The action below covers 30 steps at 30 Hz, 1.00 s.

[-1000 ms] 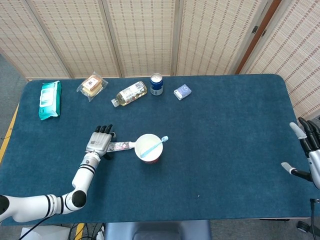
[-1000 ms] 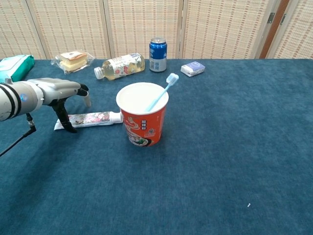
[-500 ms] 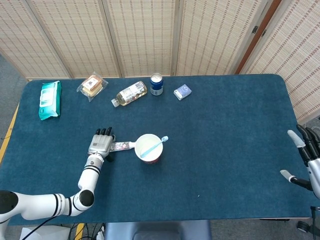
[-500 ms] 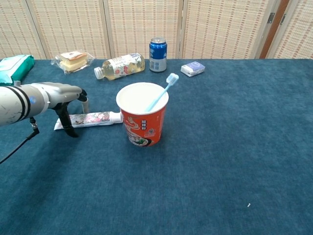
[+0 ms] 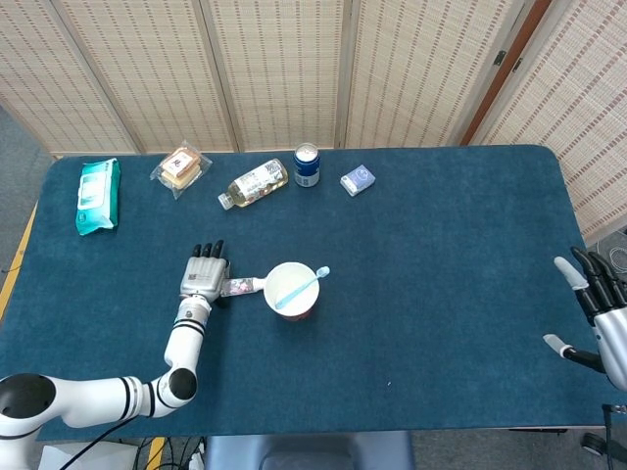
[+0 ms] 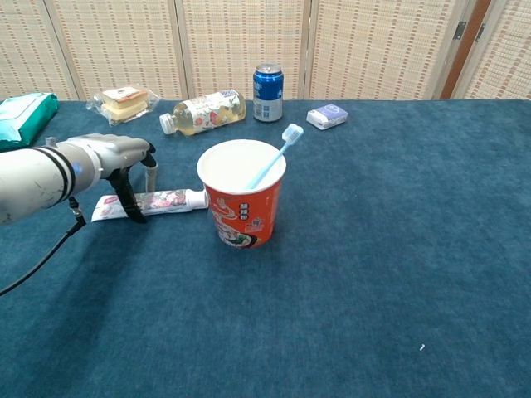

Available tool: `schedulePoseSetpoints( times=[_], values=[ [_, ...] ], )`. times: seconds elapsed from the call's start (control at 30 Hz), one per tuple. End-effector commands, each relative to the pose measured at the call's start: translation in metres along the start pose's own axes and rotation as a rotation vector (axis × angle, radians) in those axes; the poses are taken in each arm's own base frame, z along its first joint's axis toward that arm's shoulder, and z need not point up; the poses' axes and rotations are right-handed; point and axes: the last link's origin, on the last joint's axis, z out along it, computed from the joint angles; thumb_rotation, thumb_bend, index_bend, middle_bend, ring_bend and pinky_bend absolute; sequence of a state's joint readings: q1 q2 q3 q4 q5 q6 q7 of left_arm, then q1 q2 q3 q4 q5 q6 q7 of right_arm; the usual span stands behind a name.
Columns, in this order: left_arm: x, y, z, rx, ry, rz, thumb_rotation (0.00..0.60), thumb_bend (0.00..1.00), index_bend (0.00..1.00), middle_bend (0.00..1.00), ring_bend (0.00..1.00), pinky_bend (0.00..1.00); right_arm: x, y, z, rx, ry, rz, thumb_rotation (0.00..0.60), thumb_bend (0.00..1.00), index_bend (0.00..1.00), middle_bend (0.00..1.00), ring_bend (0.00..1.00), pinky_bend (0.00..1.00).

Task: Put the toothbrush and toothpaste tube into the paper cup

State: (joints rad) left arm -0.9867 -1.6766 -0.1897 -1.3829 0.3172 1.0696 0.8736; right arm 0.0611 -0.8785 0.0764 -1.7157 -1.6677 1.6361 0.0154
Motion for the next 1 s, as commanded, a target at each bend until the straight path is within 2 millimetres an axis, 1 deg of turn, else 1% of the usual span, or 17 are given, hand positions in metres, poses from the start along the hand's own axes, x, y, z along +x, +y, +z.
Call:
schedulePoseSetpoints(
  times=[0.03, 0.2, 0.43, 0.6, 0.8, 1.0],
  values=[
    [-0.0009, -0.0014, 0.0023, 0.009, -0.004, 0.006, 0.6, 0.0, 0.42, 0.0, 0.0, 0.0, -0.0009, -0.0003, 0.0003, 0.001, -0.002, 0.0, 0.6, 0.0, 0.0, 0.0, 0.0, 0.29],
    [-0.0025, -0.0042, 0.0048, 0.021, -0.008, -0.006, 0.6, 0.0, 0.44, 0.0, 0.0, 0.0, -0.0026, -0.0006, 0.0004, -0.001, -0.008, 0.001, 0.6, 0.0, 0.0, 0.0, 0.0, 0.29],
    [-0.0042, -0.0029, 0.0046, 0.015, -0.004, -0.005, 0.6, 0.0, 0.45, 0.0, 0.0, 0.0, -0.0047, -0.0013, 0.0005, 0.002, -0.016, 0.004, 0.6, 0.0, 0.0, 0.0, 0.0, 0.29],
    [-0.0057, -0.0027, 0.0057, 0.021, 0.004, -0.011, 0.6, 0.0, 0.48, 0.0, 0.0, 0.0, -0.0055, -0.0003, -0.0003, -0.002, -0.02, 0.007, 0.6, 0.0, 0.0, 0.0, 0.0, 0.29],
    [-0.0079, -0.0019, 0.0065, 0.023, 0.005, -0.014, 0.6, 0.05, 0.5, 0.0, 0.0, 0.0, -0.0067, 0.001, -0.0012, -0.004, -0.022, 0.01, 0.6, 0.0, 0.0, 0.0, 0.0, 0.29],
    [-0.0087, -0.0018, 0.0066, 0.022, 0.011, -0.015, 0.6, 0.05, 0.53, 0.0, 0.0, 0.0, -0.0069, 0.0017, -0.0019, -0.004, -0.021, 0.012, 0.6, 0.0, 0.0, 0.0, 0.0, 0.29]
  ],
)
